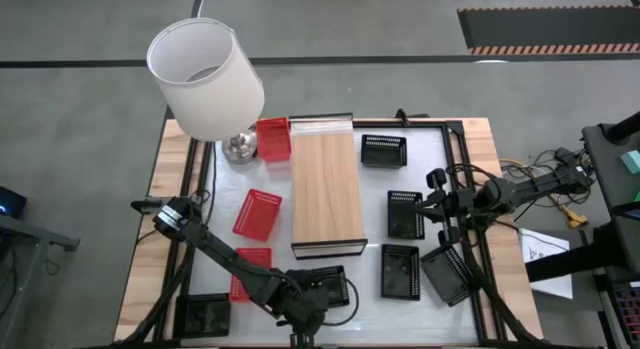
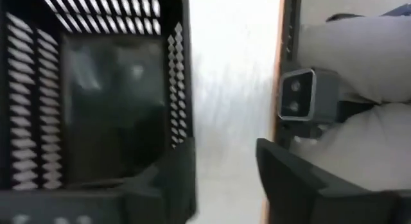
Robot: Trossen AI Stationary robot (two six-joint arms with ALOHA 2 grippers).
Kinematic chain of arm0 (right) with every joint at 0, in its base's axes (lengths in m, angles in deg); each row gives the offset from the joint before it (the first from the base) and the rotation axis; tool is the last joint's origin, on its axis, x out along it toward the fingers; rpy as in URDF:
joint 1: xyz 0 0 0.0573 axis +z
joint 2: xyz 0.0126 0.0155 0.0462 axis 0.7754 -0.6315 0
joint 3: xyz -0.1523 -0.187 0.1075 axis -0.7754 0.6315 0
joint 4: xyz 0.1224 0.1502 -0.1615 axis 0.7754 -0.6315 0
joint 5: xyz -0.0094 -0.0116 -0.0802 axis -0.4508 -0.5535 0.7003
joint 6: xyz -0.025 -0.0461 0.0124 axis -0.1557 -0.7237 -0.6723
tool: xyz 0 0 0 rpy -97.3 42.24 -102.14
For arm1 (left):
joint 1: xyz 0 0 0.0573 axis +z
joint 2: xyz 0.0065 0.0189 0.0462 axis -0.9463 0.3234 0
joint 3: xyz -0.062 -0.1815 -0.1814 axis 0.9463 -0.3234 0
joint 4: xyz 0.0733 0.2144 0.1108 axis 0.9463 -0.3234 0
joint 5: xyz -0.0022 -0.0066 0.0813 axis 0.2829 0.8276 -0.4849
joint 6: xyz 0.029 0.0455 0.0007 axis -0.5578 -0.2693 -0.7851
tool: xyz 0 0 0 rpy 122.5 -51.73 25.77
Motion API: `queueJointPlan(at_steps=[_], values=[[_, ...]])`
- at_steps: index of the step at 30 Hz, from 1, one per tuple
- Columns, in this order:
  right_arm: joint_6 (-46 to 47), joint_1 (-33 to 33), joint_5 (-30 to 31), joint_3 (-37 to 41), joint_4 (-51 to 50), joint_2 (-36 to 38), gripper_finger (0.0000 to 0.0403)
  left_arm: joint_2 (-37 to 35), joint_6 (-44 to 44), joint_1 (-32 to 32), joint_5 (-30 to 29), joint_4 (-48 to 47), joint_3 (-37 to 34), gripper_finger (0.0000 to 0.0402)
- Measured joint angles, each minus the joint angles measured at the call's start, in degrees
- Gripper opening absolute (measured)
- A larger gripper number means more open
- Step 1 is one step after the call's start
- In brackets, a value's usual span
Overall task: Stack baskets on shelf by color
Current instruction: Put the black bin on the shelf
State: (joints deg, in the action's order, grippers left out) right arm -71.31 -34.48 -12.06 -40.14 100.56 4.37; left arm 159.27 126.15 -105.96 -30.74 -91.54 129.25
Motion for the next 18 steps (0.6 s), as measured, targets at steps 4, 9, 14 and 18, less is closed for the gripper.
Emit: queueJointPlan(at_steps=[4, 9, 14, 18], values=[[0.0, 0.0, 0.0, 0.0, 0.0, 0.0, 0.0009, 0.5, -5.0, 0.0, -5.3, 0.7, -0.1, 0.0195], [0.4, 0.0, 0.0, 0.0, -0.1, 0.0, 0.0009, 1.6, -5.0, 0.1, -6.0, 2.2, -1.0, 0.0203], [0.8, 0.0, 0.0, 0.0, -0.2, 0.0, 0.0009, 2.0, -5.0, 0.1, -6.1, 5.1, -2.5, 0.0203], [1.1, 0.0, 0.0, 0.0, -0.3, 0.0, 0.0009, 2.1, -3.6, 0.1, -6.5, 8.4, -5.4, 0.0193]])
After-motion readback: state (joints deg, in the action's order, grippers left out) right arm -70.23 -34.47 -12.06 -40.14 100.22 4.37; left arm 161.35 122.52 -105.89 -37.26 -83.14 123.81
